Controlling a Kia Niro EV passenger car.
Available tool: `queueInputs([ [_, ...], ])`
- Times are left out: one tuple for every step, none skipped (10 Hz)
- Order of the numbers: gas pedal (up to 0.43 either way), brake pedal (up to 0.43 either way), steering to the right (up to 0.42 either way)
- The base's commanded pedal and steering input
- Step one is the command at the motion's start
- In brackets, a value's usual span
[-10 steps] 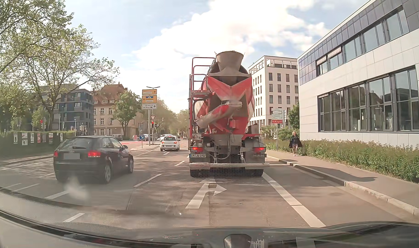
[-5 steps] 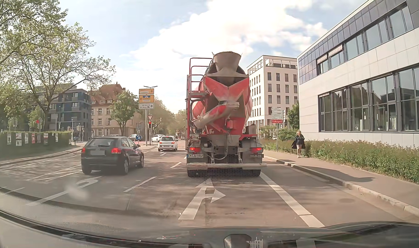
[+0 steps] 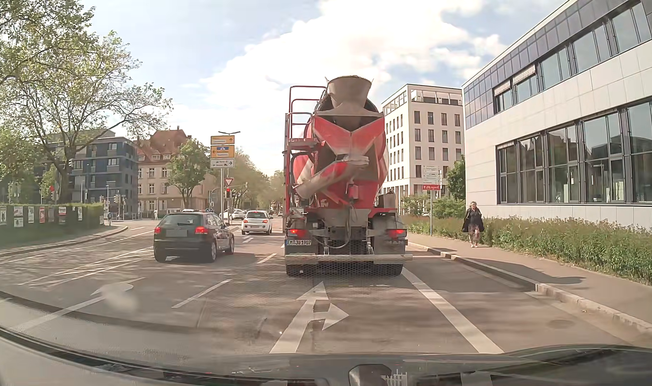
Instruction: Follow the waypoints while adhering to traffic rules and regulations
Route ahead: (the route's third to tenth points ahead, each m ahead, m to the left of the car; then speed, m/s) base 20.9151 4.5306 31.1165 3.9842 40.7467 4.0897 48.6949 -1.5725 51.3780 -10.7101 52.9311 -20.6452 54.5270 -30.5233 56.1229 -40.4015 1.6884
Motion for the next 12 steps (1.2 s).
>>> queueInputs([
  [0.0, 0.0, 0.035],
  [0.0, 0.0, 0.035],
  [0.0, 0.006, 0.035],
  [0.0, 0.043, 0.034],
  [0.0, 0.079, 0.033],
  [0.0, 0.11, 0.029],
  [0.0, 0.134, 0.021],
  [0.0, 0.146, 0.016],
  [0.0, 0.152, 0.013],
  [0.0, 0.165, 0.012],
  [0.0, 0.171, 0.01],
  [0.0, 0.183, 0.008],
])
